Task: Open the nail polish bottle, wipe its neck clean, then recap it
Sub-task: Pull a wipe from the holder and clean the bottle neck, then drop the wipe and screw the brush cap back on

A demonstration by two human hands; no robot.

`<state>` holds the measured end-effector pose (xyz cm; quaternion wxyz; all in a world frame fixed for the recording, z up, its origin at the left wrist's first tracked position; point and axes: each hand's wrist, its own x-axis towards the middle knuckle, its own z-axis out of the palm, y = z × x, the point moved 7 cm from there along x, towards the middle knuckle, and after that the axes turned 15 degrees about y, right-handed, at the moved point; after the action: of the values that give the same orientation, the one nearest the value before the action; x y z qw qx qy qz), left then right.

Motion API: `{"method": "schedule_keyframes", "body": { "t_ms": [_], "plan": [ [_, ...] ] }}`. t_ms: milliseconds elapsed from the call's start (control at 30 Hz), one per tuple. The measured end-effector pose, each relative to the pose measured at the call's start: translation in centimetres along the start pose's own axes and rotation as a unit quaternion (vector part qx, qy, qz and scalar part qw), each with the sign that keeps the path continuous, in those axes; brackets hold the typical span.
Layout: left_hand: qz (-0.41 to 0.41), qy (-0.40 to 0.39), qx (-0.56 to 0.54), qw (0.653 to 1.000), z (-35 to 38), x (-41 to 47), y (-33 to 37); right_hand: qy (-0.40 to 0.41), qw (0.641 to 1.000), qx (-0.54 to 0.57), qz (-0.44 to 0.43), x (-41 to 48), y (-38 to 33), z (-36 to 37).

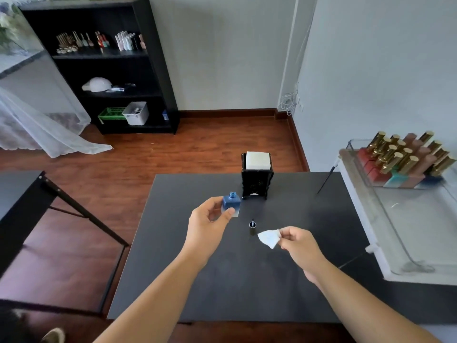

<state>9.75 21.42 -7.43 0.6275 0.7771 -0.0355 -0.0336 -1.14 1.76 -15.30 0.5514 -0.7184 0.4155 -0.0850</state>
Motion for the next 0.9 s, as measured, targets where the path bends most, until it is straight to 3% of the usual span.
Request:
{"method": "schedule_keyframes", "body": {
  "t_ms": [133, 333, 500, 667, 900],
  "plan": [
    [-0.018, 0.005, 0.013, 1.0, -0.6, 0.1, -1.6, -0.025, 0.999, -0.042, -0.003, 0.9, 1.7, 1.2],
    [-0.042, 0.021, 0.024, 0.999, -1.5, 0.5, -3.3, 0.056, 0.991, -0.111, -0.04, 2.9, 2.1, 0.2],
    [-0.049, 0.026, 0.022, 0.998, -1.9, 0.6, -3.7, -0.005, 0.984, -0.137, -0.115, 3.2, 0.7, 2.2],
    [-0.058, 0.022, 0.026, 0.998, -2.4, 0.6, -3.9, -0.07, 0.978, -0.156, -0.121, 3.6, 0.5, 4.0],
    [-0.062, 0.018, 0.025, 0.998, -2.7, 0.4, -4.3, -0.075, 0.973, -0.147, -0.159, 4.1, -0.4, 6.3]
  ]
}}
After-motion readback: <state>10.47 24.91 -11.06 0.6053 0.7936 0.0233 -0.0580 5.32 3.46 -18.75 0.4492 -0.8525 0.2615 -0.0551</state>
